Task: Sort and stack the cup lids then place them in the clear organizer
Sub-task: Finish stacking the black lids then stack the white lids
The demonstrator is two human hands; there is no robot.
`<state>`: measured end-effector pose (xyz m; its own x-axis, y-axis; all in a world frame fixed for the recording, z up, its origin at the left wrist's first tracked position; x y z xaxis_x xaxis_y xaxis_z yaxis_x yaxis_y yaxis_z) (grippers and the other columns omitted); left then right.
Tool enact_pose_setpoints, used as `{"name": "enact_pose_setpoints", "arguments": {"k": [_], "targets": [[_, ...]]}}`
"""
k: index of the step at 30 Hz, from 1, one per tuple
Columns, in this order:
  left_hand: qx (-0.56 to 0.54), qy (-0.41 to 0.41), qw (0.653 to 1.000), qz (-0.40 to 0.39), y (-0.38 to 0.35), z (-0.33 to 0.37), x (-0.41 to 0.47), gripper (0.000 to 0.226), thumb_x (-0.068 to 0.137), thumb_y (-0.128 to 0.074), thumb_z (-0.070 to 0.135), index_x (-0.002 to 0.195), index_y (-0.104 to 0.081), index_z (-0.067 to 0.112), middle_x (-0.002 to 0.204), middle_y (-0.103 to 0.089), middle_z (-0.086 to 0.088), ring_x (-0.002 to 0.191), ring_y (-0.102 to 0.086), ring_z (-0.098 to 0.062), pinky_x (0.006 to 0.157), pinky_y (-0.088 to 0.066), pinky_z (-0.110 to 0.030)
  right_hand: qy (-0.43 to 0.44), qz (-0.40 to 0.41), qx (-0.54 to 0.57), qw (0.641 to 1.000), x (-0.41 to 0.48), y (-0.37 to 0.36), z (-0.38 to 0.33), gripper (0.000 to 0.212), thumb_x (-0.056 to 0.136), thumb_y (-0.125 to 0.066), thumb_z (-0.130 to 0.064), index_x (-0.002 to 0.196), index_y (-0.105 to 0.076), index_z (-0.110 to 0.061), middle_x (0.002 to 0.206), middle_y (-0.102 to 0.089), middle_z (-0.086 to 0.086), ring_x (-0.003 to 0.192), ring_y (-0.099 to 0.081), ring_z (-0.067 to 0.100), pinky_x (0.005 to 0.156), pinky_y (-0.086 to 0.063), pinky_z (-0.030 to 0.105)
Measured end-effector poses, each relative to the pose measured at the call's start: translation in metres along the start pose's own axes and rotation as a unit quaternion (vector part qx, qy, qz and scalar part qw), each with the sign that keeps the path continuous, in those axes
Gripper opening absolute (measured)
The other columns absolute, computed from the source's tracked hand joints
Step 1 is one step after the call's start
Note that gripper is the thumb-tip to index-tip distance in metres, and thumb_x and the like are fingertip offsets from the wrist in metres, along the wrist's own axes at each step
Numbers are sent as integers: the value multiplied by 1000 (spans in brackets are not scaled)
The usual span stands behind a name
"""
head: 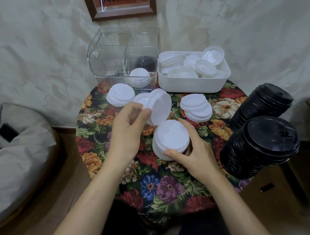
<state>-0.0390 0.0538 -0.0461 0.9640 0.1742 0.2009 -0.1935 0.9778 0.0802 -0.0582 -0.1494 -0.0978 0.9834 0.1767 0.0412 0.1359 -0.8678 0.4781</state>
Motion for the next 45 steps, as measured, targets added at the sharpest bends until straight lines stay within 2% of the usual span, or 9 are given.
{"name": "enact_pose_setpoints", "arguments": {"k": [3,7,13,17,24,29,32,38,45], "targets": [[-119,77,990,18,1,-4,-2,15,103,-61,20,107,-62,5,104,-74,-19,93,-76,-37,84,-64,-44,0,1,3,1000,0,0,0,88,79,-82,-61,150,-31,-60,147,-47,-28,132,-47,0,104,-45,32],[-196,121,973,14,6,-4,-1,20,105,-57,22,122,-63,14,112,-75,-9,85,-76,-26,70,-65,-35,1,-3,4,1000,0,0,1,87,79,-82,-61,150,-32,-59,144,-48,-28,129,-48,0,101,-46,32],[-45,109,991,-59,3,-17,-2,24,106,-57,22,120,-74,29,85,-66,11,72,-57,-7,65,-49,-22,7,0,10,1000,1,0,1,90,77,-83,-63,152,-32,-58,147,-50,-29,132,-48,-6,103,-46,29],[-27,107,987,-114,-2,-16,-2,28,104,-61,21,128,-72,30,121,-73,18,116,-65,-2,101,-49,-30,3,3,14,1000,0,0,0,93,74,-81,-69,151,-30,-61,147,-50,-28,132,-49,-4,104,-45,30],[34,42,989,-136,-15,-17,-6,32,101,-66,20,128,-68,38,125,-71,22,118,-65,-2,100,-51,-28,7,-1,35,999,1,0,-1,105,66,-77,-78,155,-24,-61,149,-49,-32,135,-47,-7,109,-47,32],[109,22,986,-124,-20,-24,-7,40,92,-67,45,132,-67,41,132,-64,23,124,-57,-1,107,-48,-39,1,-9,26,1000,3,0,3,122,63,-76,-78,160,-6,-57,142,-48,-34,135,-50,-1,107,-47,32],[120,28,984,-130,-22,-27,-9,44,90,-64,49,134,-65,40,134,-61,23,127,-55,-1,109,-47,-42,10,-5,35,999,2,0,4,115,62,-79,-77,157,-17,-59,138,-46,-44,132,-50,-6,106,-49,32],[112,30,985,-128,-23,-31,-14,39,94,-65,46,133,-65,43,124,-61,24,120,-57,2,107,-48,-37,23,1,52,998,0,1,0,83,74,-70,-77,148,-37,-58,137,-57,-31,123,-56,-9,90,-51,18],[51,49,979,-193,-20,-40,-19,43,105,-56,45,148,-54,40,147,-56,22,139,-48,2,119,-39,-36,20,-4,44,999,2,1,1,76,80,-77,-67,145,-38,-59,137,-56,-32,123,-55,-10,91,-50,19]]}}
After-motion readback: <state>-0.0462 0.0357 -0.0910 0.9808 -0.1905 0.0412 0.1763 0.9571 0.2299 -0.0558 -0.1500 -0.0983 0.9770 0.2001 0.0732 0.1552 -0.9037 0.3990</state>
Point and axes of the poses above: each hand's wrist, its own x-axis towards the middle knuckle, its own y-axis out of the back of the hand, z = x × y, the point moved 3 cm from there along x, towards the middle knuckle
